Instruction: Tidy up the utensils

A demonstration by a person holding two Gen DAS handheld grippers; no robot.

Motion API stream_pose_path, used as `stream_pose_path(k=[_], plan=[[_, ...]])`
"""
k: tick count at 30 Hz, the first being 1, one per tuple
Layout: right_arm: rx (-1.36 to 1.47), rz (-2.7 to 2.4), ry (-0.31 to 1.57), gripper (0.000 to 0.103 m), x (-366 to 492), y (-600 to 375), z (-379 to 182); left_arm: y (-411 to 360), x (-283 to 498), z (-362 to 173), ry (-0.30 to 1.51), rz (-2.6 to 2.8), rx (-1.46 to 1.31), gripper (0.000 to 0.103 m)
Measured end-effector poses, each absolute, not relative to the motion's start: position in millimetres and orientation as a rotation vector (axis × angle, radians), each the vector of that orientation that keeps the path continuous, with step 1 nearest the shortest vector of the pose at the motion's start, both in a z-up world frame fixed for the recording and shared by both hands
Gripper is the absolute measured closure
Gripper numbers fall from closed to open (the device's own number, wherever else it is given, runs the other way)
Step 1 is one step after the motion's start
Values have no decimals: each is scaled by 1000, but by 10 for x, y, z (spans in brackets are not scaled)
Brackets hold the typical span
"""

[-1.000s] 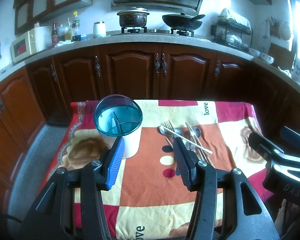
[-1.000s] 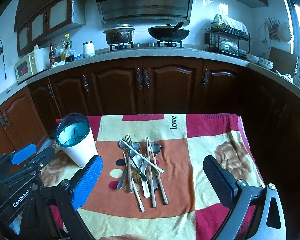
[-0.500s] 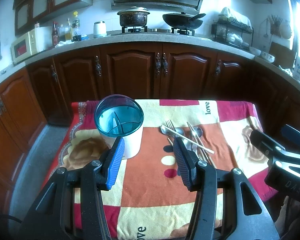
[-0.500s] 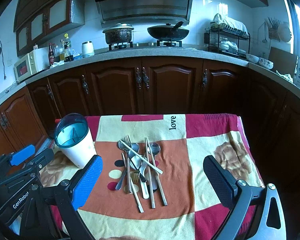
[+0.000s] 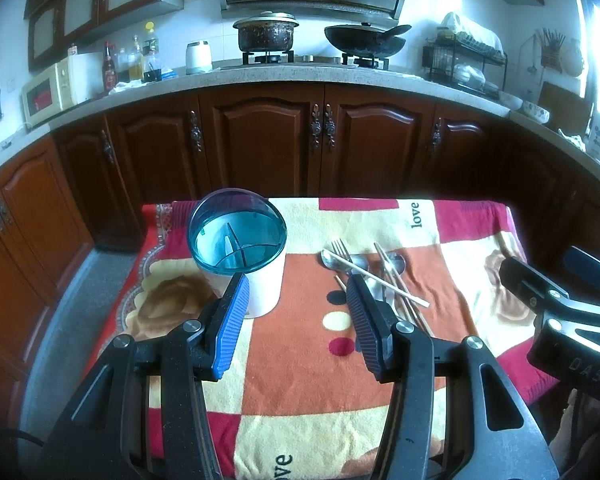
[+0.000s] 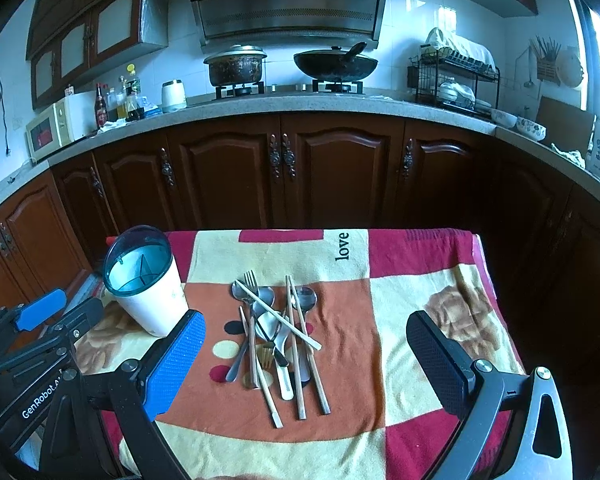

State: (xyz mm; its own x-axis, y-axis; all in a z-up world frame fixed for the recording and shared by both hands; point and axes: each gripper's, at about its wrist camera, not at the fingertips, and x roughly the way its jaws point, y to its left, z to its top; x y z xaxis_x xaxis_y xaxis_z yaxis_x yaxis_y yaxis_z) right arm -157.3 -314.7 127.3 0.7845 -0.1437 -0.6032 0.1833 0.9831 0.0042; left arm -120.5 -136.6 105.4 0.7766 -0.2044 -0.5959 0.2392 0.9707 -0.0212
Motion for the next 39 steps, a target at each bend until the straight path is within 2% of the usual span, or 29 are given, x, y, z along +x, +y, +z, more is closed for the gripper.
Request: stream_pose_path(k=[39], plan=[[61, -177, 687, 3, -1447, -3192, 1110, -1423, -1110, 867, 671, -260, 68, 53]])
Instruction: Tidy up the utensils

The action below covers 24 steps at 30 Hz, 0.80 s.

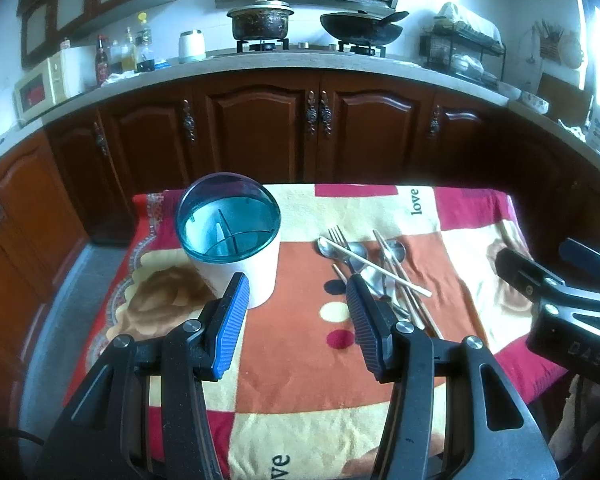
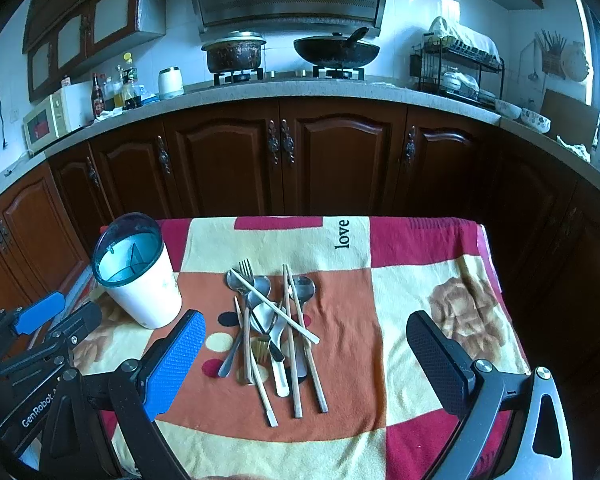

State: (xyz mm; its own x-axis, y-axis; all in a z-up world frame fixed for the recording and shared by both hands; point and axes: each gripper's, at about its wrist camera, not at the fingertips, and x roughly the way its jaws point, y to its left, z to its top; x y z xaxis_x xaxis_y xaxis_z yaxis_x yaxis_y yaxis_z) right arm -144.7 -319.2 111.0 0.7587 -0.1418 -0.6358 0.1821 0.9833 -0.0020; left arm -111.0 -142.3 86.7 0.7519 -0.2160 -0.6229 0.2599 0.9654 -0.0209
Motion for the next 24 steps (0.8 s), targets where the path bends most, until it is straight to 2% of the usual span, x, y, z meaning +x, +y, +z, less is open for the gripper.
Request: stream_pose_path(k=[10, 16, 18, 22, 24], plan=[[71, -158, 701, 3, -1360, -3302, 966, -1394, -971, 774, 725, -286, 28, 52], [74, -72, 756, 5, -1124, -3436, 696, -1386, -840, 632, 781, -304, -5, 52], [82, -12, 782, 16, -984, -3474, 591, -1393, -797, 568, 804, -312, -17, 52], [89, 108, 855, 28, -605, -3496, 363, -1407, -701, 434, 851, -324, -30, 52], [77, 165, 907, 45, -361, -3455, 237, -1414, -642, 373, 873, -330, -40, 52]])
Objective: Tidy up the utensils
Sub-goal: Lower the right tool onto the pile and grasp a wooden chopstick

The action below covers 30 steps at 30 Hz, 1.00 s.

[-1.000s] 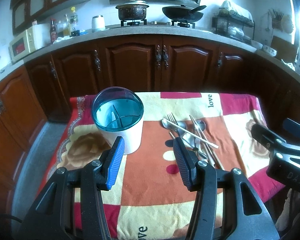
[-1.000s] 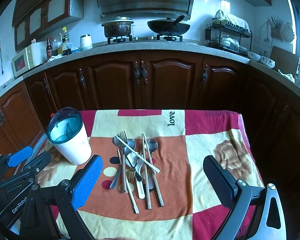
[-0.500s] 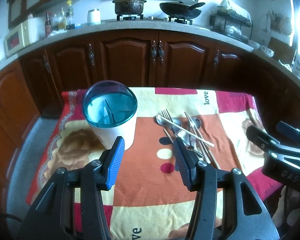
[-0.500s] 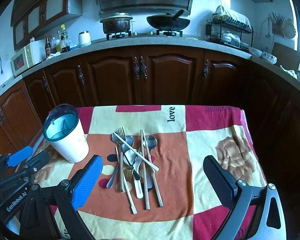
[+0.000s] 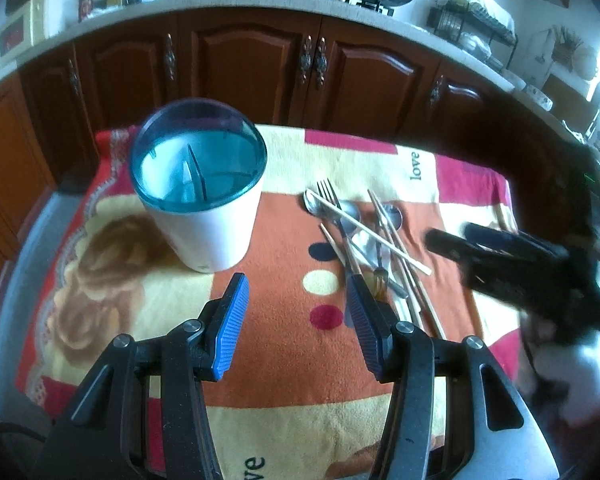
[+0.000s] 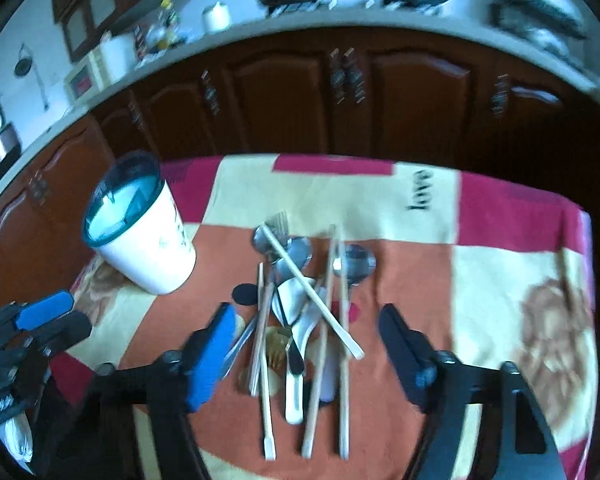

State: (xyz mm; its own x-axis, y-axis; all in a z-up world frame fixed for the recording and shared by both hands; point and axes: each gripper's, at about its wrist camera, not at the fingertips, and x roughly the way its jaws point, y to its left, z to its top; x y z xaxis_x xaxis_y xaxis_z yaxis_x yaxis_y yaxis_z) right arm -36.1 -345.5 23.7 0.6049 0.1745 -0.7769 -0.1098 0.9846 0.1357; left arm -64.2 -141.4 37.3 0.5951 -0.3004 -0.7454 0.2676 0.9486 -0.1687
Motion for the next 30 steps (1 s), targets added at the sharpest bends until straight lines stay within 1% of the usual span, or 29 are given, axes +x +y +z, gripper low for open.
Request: stream_pose_path(k=[2, 5, 7, 11, 14, 16, 17, 18, 20, 26, 30], plan=[[71, 211, 945, 52, -159, -3415, 127, -1413, -587, 324, 891, -334, -50, 52], [13, 252, 1006, 56, 181, -3309, -79, -1433, -505, 266, 912, -339, -55, 50], [-19, 284, 1033, 59, 353, -3236, -194, -1451, -434, 219, 930, -347, -66, 44], [-70, 300, 1085, 67, 642, -3148, -428, -1549, -315, 161, 952, -367, -69, 43], [-72, 335, 1127, 77, 795, -3123, -579, -1655, -229, 113, 967, -378, -54, 43], [-79, 346, 1139, 83, 850, -3112, -634, -1725, -183, 91, 974, -383, -44, 43], [-78, 347, 1142, 93, 874, -3120, -649, -1764, -164, 80, 976, -384, -38, 43], [-63, 350, 1144, 98, 885, -3142, -651, -1809, -144, 69, 977, -385, -30, 43], [-2, 355, 1136, 100, 882, -3245, -628, -1889, -111, 63, 973, -389, -17, 43], [170, 332, 1068, 100, 698, -3718, -467, -2120, 87, 18, 970, -387, -12, 43], [269, 299, 1030, 100, 511, -4039, -405, -2315, 285, -63, 1003, -379, -7, 44]])
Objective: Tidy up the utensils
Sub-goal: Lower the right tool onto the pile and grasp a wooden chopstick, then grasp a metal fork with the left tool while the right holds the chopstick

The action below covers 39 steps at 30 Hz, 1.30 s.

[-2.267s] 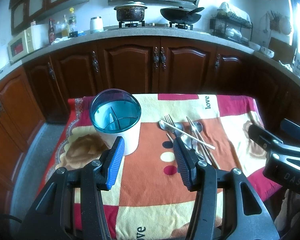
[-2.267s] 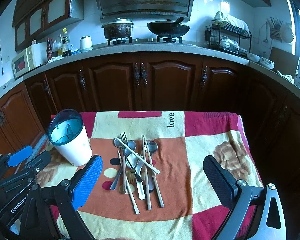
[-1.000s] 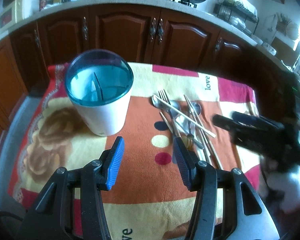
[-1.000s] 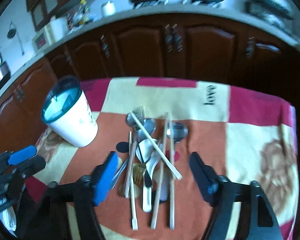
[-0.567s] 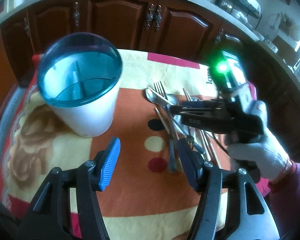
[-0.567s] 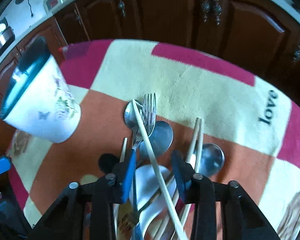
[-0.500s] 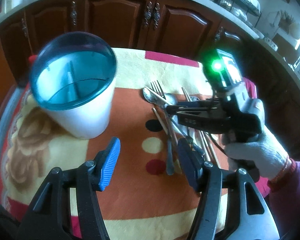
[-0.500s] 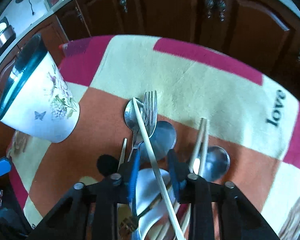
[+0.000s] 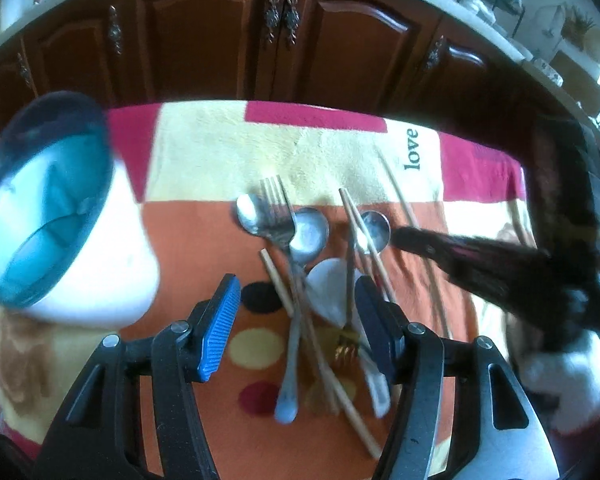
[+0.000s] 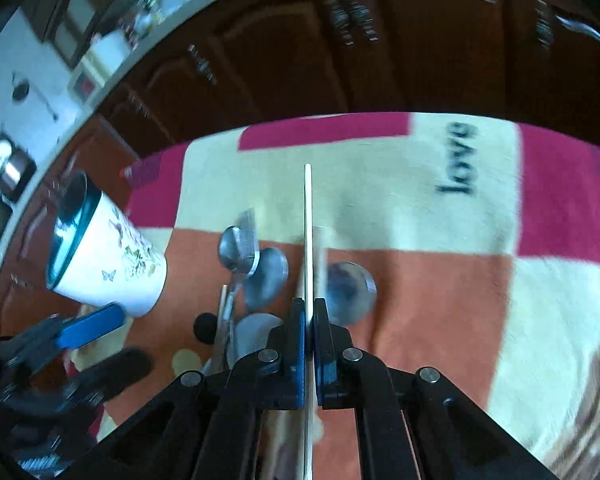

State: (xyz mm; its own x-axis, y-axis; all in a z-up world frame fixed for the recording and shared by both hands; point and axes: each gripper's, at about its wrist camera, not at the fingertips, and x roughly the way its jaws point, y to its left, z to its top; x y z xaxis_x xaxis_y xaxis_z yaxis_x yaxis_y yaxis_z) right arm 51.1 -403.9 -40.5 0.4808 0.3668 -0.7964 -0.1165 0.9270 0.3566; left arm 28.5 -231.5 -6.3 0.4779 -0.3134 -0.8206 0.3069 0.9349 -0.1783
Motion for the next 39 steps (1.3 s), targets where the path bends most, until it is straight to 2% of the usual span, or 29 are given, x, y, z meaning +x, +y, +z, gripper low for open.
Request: stream_pose_path(k=[3, 6, 9, 14, 18, 21, 23, 39], plan=[[311, 289, 1013, 100, 387, -4160, -395, -2455, 432, -154, 1007, -342, 25, 46], [333, 304, 992, 100, 270, -4224, -326, -2546, 604, -292, 1035, -305, 47, 54], [351, 317, 964, 100, 218, -4230, -304, -2582, 743, -411, 1069, -289, 68, 65], [372, 327, 935, 100, 167, -4290, -288, -2580, 919, -567, 1144, -308, 62, 91], [397, 327, 924, 100, 142, -4317, -302, -2524, 954, -585, 1138, -329, 49, 91], [401, 330, 925, 100, 126, -4292, -319, -2466, 901, -545, 1122, -360, 38, 99], [401, 332, 925, 100, 102, -4287, -321, -2428, 838, -488, 1109, -388, 30, 99], [423, 366, 862, 100, -46, -4127, 14, -2133, 245, 252, 966, -511, -38, 99]])
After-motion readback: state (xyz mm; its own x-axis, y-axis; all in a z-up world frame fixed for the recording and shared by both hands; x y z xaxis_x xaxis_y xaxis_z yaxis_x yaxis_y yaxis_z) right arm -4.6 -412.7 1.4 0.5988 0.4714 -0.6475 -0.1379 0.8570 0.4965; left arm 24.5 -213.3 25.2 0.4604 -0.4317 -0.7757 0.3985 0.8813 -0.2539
